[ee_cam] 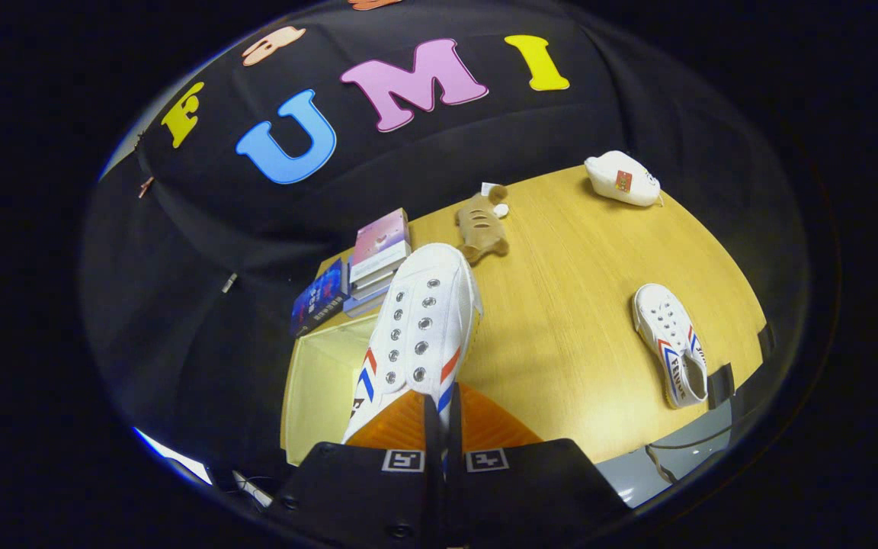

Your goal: Open the storage box then place both shoes into the box .Put the left shoe in first, then the right shoe, with the right side of both shoes facing outward in a uniform manner.

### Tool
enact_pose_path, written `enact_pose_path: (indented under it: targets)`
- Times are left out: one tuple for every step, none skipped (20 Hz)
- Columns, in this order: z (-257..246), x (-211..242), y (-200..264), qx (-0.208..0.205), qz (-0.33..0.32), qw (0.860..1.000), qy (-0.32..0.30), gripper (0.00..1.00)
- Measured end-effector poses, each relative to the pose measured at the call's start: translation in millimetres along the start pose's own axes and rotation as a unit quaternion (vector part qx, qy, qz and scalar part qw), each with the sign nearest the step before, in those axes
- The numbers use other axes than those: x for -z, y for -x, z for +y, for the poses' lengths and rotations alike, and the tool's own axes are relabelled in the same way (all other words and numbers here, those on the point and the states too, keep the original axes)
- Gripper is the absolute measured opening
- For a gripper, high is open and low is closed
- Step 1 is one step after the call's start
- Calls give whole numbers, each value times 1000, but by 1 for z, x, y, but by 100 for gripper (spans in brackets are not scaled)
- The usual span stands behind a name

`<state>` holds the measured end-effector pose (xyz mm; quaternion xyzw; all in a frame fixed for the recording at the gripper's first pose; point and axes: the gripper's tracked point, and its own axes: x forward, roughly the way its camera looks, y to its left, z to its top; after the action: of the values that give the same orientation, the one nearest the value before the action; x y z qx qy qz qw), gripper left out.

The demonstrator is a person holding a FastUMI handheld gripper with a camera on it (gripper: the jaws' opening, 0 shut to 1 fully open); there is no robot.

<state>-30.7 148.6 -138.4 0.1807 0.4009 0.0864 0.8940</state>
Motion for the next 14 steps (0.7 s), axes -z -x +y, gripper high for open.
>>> enact_pose_path:
  targets:
    - [14, -2, 3, -12, -2, 1000, -7, 5]
    - [29, -2, 3, -25, -2, 1000, -14, 5]
    - [45, -1, 4, -38, 0, 999, -19, 5]
    - [59, 2, 3, -49, 5, 999, -19, 5]
    - [71, 5, 0, -58, 7, 998, -15, 5]
    - [82, 10, -4, -63, 11, 998, -8, 5]
    - [92, 17, -9, -67, 17, 998, -2, 5]
    - [102, 26, -16, -70, 24, 997, 3, 5]
    - [111, 35, -23, -74, 33, 997, 6, 5]
    - [120, 44, -30, -78, 42, 996, 6, 5]
    - [128, 53, -38, -81, 53, 995, 6, 5]
    - [134, 62, -46, -82, 62, 995, 8, 5]
    - [138, 70, -54, -79, 71, 994, 13, 5]
    - [141, 78, -62, -76, 79, 994, 19, 5]
